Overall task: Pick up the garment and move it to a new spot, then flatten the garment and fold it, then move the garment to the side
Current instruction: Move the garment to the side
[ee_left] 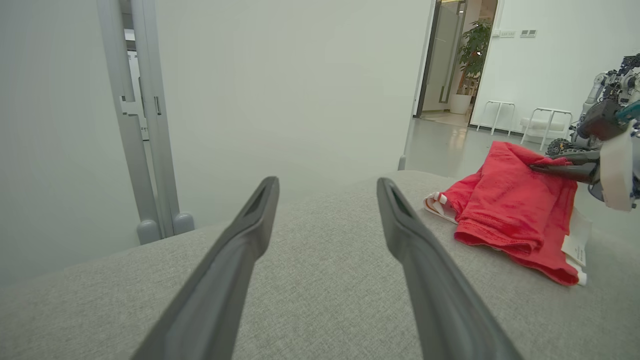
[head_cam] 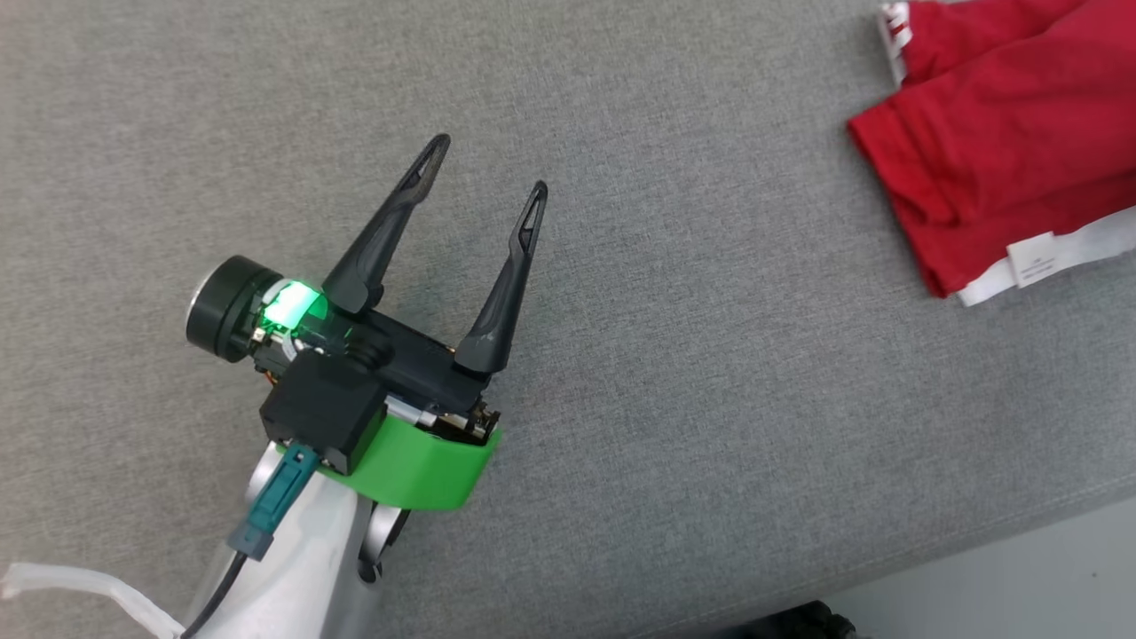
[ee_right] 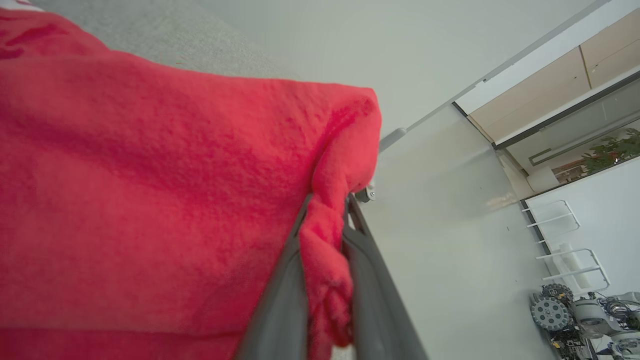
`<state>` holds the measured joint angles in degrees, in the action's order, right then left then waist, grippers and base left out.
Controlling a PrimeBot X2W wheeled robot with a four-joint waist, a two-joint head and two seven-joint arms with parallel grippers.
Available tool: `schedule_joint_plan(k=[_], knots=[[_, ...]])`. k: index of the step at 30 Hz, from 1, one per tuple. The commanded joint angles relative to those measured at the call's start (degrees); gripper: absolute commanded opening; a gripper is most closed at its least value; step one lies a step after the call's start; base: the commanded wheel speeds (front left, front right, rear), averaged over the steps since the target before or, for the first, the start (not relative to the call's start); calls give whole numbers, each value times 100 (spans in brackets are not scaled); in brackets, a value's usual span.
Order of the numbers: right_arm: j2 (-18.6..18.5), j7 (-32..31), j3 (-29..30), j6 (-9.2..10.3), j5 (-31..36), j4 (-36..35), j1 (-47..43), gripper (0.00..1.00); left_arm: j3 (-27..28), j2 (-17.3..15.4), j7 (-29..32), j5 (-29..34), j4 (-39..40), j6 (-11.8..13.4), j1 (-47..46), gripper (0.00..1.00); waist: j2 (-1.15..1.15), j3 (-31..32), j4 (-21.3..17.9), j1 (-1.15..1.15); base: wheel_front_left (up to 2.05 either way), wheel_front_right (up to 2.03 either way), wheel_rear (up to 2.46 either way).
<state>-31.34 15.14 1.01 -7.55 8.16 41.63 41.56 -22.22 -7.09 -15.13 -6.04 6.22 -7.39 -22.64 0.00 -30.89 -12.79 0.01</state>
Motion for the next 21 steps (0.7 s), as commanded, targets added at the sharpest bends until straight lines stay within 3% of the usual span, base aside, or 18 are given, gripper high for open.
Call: schedule_joint_plan(k=[1,9,11,12,17,21], knots=[[-56,-1,67,13,96,55,139,0,1,-76,0,-18,57,-11,-106,100,0,-262,-124,-1,0,0,0],[-93,-1,689,13,475,392,413,0,26,-115,0,-87,125,-11,-194,100,0,-407,47,-1,0,0,0],[-102,-1,917,13,586,345,441,49,40,-69,0,-99,129,-11,-178,100,0,-406,86,-1,0,0,0],[-80,-1,1060,13,653,336,420,100,32,-52,0,-110,122,-11,-172,100,0,-389,113,-1,0,0,0],[162,-1,1407,13,916,93,267,100,86,23,1,-168,41,-11,-98,100,0,-163,211,-1,0,0,0],[501,-1,1337,13,906,-391,92,100,191,107,1,-223,-42,-10,21,100,0,186,258,-1,0,0,0]])
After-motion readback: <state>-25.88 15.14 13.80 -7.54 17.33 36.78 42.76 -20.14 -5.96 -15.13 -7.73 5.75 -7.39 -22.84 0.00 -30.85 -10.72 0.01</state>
